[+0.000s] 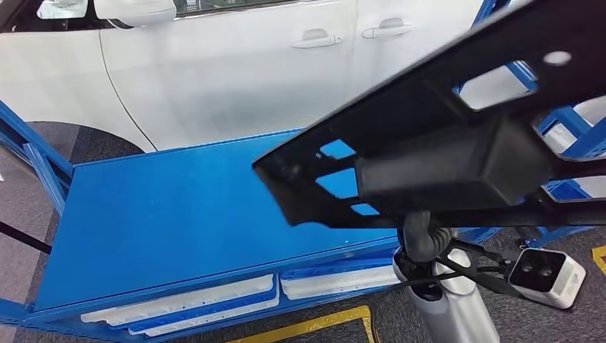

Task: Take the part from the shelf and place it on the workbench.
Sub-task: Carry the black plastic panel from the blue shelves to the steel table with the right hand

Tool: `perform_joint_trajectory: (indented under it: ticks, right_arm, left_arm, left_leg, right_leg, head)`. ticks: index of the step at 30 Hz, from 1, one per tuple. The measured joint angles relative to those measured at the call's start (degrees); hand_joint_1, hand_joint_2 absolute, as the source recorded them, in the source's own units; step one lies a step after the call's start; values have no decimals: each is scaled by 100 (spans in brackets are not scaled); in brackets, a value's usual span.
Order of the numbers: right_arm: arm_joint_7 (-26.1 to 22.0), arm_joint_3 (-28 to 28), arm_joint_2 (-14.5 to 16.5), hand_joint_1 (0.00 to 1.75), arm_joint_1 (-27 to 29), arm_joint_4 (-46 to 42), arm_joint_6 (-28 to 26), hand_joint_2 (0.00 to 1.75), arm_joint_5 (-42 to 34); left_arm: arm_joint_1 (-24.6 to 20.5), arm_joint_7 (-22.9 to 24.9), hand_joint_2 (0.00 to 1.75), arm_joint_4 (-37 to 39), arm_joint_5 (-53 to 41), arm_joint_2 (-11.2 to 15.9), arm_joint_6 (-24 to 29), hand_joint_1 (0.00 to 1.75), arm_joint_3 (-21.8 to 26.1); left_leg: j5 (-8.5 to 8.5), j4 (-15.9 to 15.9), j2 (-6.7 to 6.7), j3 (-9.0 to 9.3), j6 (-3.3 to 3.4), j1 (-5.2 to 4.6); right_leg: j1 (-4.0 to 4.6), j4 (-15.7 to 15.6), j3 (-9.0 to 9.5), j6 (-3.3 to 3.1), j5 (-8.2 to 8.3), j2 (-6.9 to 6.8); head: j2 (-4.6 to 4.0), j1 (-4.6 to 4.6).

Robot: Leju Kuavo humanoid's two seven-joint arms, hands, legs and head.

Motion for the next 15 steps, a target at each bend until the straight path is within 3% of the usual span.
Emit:
perform_joint_trajectory:
  ticks: [2,4,6,8,10,11,12,13,15]
  right_arm:
    - [327,129,86,175,13,169,544,175,-502]
    - [534,258,156,175,32,363,759,175,-654]
    - [666,365,186,175,41,508,929,175,-775]
    - [823,490,190,175,43,666,1175,175,-987]
    - [897,649,187,175,118,866,1380,175,-1077]
    - [875,729,184,175,185,960,1451,175,-1045]
    - [813,806,177,175,260,1040,1498,175,-979]
    - [718,872,165,175,338,1104,1522,175,-890]
    - [466,965,121,175,501,1187,1511,175,-679]
  left_arm:
    - [-1,36,175,0,45,0,-2,0,40]
    - [1,67,175,0,67,-3,-8,0,78]
    - [-1,121,175,0,75,-12,2,0,116]
    - [-5,228,175,0,98,-20,49,0,150]
    - [-6,342,175,0,126,-20,118,0,178]
    - [-4,385,175,0,132,-20,149,0,193]
    - [-1,416,175,0,130,-20,177,0,206]
    - [3,439,175,0,116,-20,201,0,217]
    - [10,484,175,0,60,-18,239,0,228]
  left_leg:
    - [131,-466,2,222,46,-18]
    - [141,-513,-5,232,94,-23]
    - [200,-550,-3,230,156,-1]
    - [246,-575,5,220,199,17]
    - [263,-569,9,185,210,14]
    - [271,-561,9,164,211,12]
    - [277,-549,7,143,208,12]
    - [281,-535,3,126,205,11]
    - [290,-511,-9,106,184,6]
  right_leg:
    - [18,17,-2,42,-6,10]
    - [20,20,-13,101,11,16]
    - [12,120,-54,166,-84,15]
    - [-16,615,-260,229,-430,13]
    - [-49,1369,-576,278,-803,9]
    - [-62,1599,-666,292,-870,8]
    - [-73,1614,-650,298,-825,7]
    - [-82,1399,-520,294,-686,6]
    - [-82,590,-65,252,-354,5]
  head:
    - [0,0]
    - [0,-1]
    - [0,1]
    - [0,2]
    - [0,2]
    - [0,2]
    - [0,2]
    - [0,2]
    - [0,2]
